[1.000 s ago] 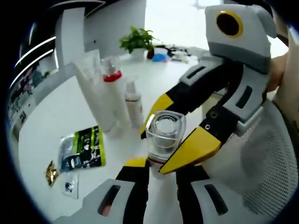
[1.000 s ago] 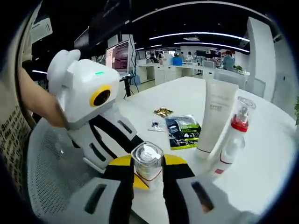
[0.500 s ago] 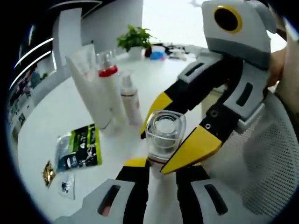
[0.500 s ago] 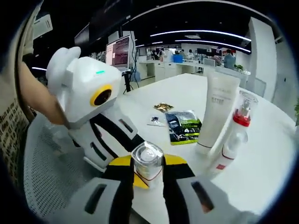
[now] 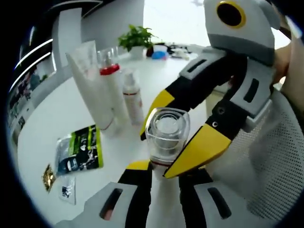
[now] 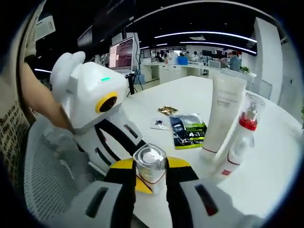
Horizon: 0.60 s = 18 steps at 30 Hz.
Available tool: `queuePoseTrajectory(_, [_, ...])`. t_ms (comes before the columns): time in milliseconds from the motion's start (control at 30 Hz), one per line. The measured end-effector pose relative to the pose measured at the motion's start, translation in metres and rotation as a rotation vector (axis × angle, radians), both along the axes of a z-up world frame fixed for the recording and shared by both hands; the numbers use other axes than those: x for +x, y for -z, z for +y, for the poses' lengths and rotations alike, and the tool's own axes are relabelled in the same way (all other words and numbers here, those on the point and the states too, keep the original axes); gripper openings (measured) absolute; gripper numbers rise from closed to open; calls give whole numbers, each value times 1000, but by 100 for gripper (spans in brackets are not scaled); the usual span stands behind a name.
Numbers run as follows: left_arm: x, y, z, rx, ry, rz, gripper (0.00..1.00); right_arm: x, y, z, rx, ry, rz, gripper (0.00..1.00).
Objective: Arrange the skincare products in the storage area until every visible bottle or jar stands upright without overlapping.
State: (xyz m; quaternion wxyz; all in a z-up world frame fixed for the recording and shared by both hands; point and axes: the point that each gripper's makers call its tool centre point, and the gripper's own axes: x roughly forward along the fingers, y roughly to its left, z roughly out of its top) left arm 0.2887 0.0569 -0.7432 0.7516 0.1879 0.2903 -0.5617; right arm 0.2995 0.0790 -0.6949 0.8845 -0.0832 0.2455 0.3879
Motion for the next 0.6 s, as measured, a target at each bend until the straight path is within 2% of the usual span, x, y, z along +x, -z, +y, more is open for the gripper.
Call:
queuePoseTrajectory(233, [5,0,-4,-9,8,-8,17,3,3,-9,9,43,16,27])
queuePoseTrajectory(600, [19,-1,-12,-27,24,-10,17,10,0,-37,0,108,12,45])
